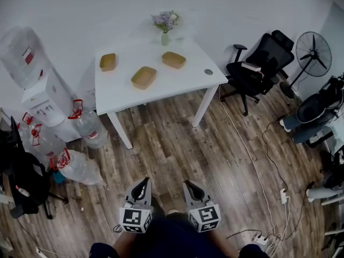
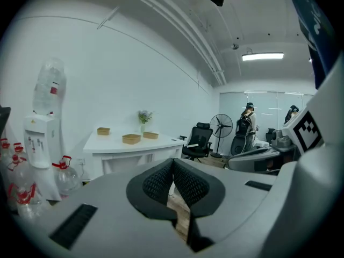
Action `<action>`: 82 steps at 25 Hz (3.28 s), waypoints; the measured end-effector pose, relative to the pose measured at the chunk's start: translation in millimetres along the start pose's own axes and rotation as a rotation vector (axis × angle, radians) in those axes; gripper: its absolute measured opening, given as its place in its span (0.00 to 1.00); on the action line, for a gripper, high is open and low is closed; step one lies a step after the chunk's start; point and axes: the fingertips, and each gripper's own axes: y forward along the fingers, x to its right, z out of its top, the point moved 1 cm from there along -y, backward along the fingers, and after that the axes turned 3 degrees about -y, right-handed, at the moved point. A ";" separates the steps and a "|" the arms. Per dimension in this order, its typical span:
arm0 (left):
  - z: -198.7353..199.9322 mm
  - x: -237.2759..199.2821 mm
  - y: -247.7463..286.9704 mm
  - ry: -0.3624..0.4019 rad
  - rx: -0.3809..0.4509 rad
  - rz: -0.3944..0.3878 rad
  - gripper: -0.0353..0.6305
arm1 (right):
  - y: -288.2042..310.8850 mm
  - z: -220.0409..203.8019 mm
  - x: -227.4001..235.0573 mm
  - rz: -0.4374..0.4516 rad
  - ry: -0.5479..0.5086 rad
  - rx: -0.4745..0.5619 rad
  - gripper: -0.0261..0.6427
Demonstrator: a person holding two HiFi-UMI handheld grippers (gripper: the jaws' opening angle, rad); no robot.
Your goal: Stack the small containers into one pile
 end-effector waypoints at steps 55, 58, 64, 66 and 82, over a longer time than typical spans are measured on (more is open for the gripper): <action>110.0 -185.0 359.5 -0.040 -0.047 0.121 0.08 | 408.9 159.7 185.4 0.231 -0.028 -0.029 0.12; 110.3 -171.3 386.3 -0.036 -0.054 0.125 0.08 | 415.6 164.6 211.1 0.244 -0.029 -0.028 0.12; 124.6 -155.3 422.6 -0.110 -0.018 0.155 0.08 | 427.3 174.1 246.4 0.279 -0.045 -0.029 0.12; 128.6 -152.6 427.4 -0.110 -0.009 0.163 0.08 | 429.9 174.8 252.5 0.284 -0.038 -0.029 0.12; 121.5 -183.0 440.8 -0.087 -0.052 0.152 0.08 | 456.6 169.5 230.4 0.329 -0.029 -0.080 0.12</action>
